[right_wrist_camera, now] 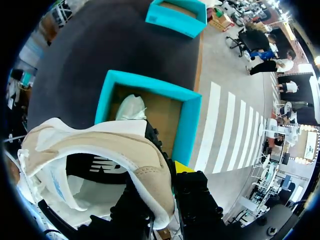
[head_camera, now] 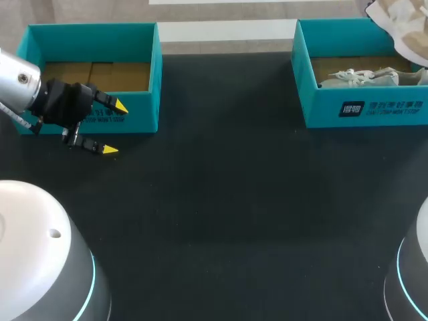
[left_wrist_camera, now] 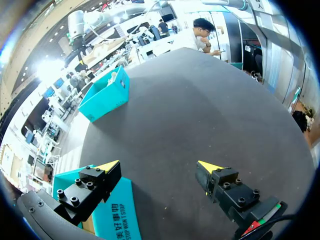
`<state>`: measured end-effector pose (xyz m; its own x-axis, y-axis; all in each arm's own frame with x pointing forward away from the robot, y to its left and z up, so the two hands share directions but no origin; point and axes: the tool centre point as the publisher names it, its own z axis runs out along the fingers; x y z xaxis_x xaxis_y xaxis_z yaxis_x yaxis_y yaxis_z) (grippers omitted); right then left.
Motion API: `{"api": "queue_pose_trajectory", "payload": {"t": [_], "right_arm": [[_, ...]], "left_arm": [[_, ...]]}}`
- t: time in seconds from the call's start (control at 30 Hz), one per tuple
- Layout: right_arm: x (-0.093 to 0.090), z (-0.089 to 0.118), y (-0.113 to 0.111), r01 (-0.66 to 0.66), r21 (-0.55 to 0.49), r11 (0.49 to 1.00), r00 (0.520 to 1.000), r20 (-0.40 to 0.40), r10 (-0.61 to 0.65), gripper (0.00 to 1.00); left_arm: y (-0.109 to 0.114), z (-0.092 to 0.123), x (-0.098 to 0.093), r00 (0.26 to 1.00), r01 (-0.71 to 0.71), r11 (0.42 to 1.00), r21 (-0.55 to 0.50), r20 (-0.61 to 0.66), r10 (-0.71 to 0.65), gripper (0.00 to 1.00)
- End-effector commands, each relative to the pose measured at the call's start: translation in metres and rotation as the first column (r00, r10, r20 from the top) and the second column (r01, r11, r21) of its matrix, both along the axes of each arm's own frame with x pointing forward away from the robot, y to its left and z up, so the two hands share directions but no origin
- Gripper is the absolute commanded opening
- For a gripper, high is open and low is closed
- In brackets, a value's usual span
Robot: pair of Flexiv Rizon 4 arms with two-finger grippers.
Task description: Take the shoe out of the shoebox, open the shoe tongue, remove and reinsert the insole, then place the shoe into the shoebox
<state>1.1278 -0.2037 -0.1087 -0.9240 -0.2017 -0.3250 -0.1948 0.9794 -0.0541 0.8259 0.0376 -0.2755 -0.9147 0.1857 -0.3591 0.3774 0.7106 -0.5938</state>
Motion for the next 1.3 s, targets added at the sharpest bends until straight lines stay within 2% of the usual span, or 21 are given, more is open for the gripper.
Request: {"api": "queue_pose_trajectory", "payload": {"t": [0.03, 0.1, 0.27, 0.43, 0.67, 0.8, 1.0, 1.3], "right_arm": [[-0.001, 0.001, 0.0, 0.001, -0.001, 1.0, 1.0, 0.001, -0.001, 0.0], [-0.001, 0.001, 0.0, 0.001, -0.001, 1.0, 1.0, 0.001, -0.001, 0.0], [0.019, -0.009, -0.013, 0.043, 0.01, 0.999, 0.999, 0.005, -0.043, 0.0], [0.043, -0.021, -0.039, 0.082, -0.015, 0.996, 0.997, 0.003, -0.082, 0.0], [0.071, -0.041, -0.077, 0.228, -0.075, 0.971, 0.974, 0.024, -0.227, 0.0], [0.076, -0.058, -0.094, 0.262, -0.087, 0.961, 0.965, 0.023, -0.261, 0.0], [0.08, -0.067, -0.114, 0.3, -0.12, 0.946, 0.953, 0.0, -0.303, 0.0], [0.08, -0.067, -0.114, 0.3, -0.12, 0.946, 0.953, 0.0, -0.303, 0.0]], "left_arm": [[0.0, 0.0, 0.0, 1.0, 0.0, 1.0, 0.004, 0.0, 0.0, 1.0], [0.0, 0.0, 0.0, 1.0, 0.0, 1.0, 0.004, 0.0, 0.0, 1.0], [0.0, 0.0, 0.0, 1.0, 0.0, 1.0, 0.004, 0.0, 0.0, 1.0], [0.0, 0.0, 0.0, 1.0, 0.0, 1.0, 0.004, 0.0, 0.0, 1.0], [0.0, 0.0, 0.0, 1.0, 0.0, 1.0, 0.004, 0.0, 0.0, 1.0], [0.0, 0.0, 0.0, 1.0, 0.0, 1.0, 0.004, 0.0, 0.0, 1.0], [0.0, 0.0, 0.0, 1.0, 0.0, 1.0, 0.004, 0.0, 0.0, 1.0], [0.0, 0.0, 0.0, 1.0, 0.0, 1.0, 0.004, 0.0, 0.0, 1.0]]}}
